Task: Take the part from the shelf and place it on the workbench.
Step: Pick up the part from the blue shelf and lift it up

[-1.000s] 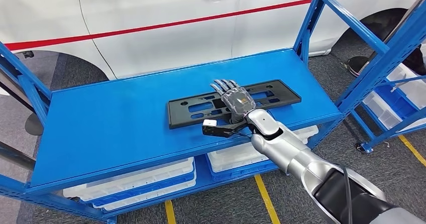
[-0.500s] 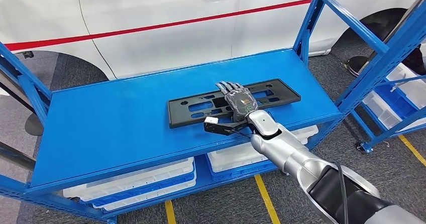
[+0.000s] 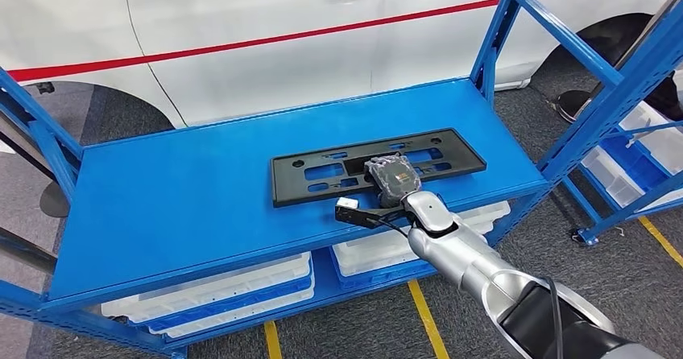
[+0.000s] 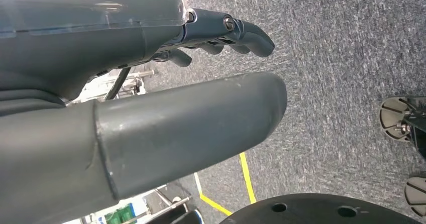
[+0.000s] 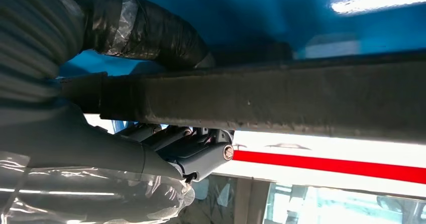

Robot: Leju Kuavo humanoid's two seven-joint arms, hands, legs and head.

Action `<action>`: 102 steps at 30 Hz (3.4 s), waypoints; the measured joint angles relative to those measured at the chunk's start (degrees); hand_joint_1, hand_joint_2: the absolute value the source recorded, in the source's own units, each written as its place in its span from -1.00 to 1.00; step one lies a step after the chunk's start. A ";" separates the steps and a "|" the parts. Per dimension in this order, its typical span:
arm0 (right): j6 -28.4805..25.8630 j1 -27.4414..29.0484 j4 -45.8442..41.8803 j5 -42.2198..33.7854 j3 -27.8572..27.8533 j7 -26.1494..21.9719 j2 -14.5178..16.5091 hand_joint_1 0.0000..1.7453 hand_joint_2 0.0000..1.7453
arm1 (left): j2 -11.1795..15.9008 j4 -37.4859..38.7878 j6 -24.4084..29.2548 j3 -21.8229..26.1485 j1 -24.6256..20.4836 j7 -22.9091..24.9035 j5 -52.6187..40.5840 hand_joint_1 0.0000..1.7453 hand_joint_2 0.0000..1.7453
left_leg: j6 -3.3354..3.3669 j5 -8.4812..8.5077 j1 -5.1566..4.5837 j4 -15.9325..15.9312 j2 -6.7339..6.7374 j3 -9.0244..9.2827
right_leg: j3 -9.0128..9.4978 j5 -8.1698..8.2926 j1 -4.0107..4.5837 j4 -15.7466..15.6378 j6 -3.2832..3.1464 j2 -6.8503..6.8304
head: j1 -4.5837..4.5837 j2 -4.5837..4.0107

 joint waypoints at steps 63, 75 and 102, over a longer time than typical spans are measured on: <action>-7.32 17.12 -37.78 4.80 -3.38 -6.36 -12.21 1.00 1.00 | 0.65 0.92 3.32 -5.30 -0.10 4.72 -6.60 -1.00 1.00 | -1.49 -3.27 1.21 3.52 0.16 -1.19 | -1.44 0.59 -1.19 0.99 -0.26 -0.08 | -0.02 0.00; -4.92 10.79 -37.28 2.09 -0.22 -6.96 -7.99 1.00 1.00 | 3.32 0.87 0.83 -5.31 0.01 4.81 -6.43 -1.00 1.00 | 1.10 -3.17 -0.81 0.52 0.42 3.21 | -5.00 4.90 0.45 0.77 -0.57 -0.85 | 0.00 0.00; -5.33 17.60 -43.44 0.48 -7.02 -9.37 -16.44 1.00 1.00 | 0.54 -0.15 4.21 -5.45 -0.75 4.46 -9.36 -1.00 1.00 | -0.07 -2.86 -0.21 7.84 0.95 -0.39 | -3.70 2.91 0.36 0.31 -1.63 -0.65 | -0.04 0.00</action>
